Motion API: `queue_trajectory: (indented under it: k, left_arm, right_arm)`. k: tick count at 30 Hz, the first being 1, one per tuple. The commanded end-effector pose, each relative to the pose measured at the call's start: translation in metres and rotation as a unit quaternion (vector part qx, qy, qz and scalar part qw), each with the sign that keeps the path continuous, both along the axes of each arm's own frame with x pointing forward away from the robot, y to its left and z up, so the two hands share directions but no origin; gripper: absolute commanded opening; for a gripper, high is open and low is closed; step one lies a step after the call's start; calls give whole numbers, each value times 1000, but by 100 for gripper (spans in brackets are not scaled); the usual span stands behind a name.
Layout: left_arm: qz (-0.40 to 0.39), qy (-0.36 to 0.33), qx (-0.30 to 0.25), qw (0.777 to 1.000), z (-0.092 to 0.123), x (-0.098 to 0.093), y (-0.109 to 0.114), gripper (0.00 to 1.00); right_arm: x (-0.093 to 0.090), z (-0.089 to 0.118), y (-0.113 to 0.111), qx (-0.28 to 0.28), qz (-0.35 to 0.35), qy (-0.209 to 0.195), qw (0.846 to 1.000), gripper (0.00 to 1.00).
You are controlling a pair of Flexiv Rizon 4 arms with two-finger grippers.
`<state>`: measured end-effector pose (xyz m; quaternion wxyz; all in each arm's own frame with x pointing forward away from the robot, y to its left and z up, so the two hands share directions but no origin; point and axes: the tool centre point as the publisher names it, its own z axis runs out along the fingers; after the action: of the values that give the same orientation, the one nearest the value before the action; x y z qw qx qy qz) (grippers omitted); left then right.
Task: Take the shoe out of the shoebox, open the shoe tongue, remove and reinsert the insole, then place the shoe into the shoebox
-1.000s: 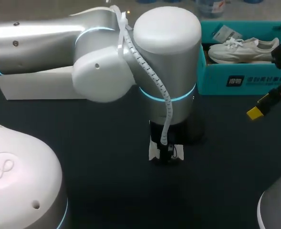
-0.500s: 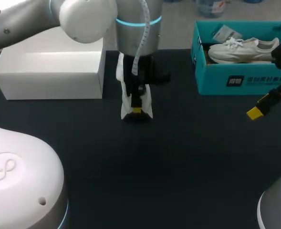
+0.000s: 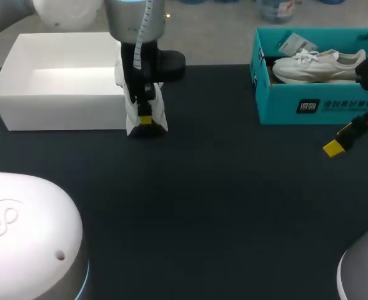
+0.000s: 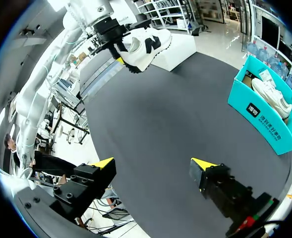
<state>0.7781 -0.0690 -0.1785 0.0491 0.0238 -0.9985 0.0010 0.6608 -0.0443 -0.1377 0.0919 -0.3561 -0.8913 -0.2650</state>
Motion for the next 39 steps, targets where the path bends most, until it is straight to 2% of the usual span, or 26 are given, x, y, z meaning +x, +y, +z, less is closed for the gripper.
queue_trajectory:
  k: [1,9,14,24,31,36,38,39]
  left_arm:
    - [-2,-4,-10,1000,-2,-4,5,0]
    - [-11,-4,-6,1000,-4,-6,-5,0]
    - [9,-3,3,1000,-2,8,6,0]
    - [44,22,2,999,2,52,70,0]
    - [34,28,32,999,2,85,108,0]
    - [61,28,40,997,5,100,140,0]
    - [65,31,26,997,7,107,155,0]
    - [85,24,39,995,6,110,160,0]
  right_arm:
    - [2,-1,1,-1,0,2,1000,100]
    - [2,-1,1,-1,0,2,1000,100]
    - [2,-1,1,-1,0,2,1000,100]
    - [2,-1,1,-1,0,2,1000,100]
    - [2,-1,1,-1,0,2,1000,100]
    - [2,-1,1,-1,0,2,1000,100]
    - [2,-1,1,-1,0,2,1000,100]
    - [2,-1,1,-1,0,2,1000,100]
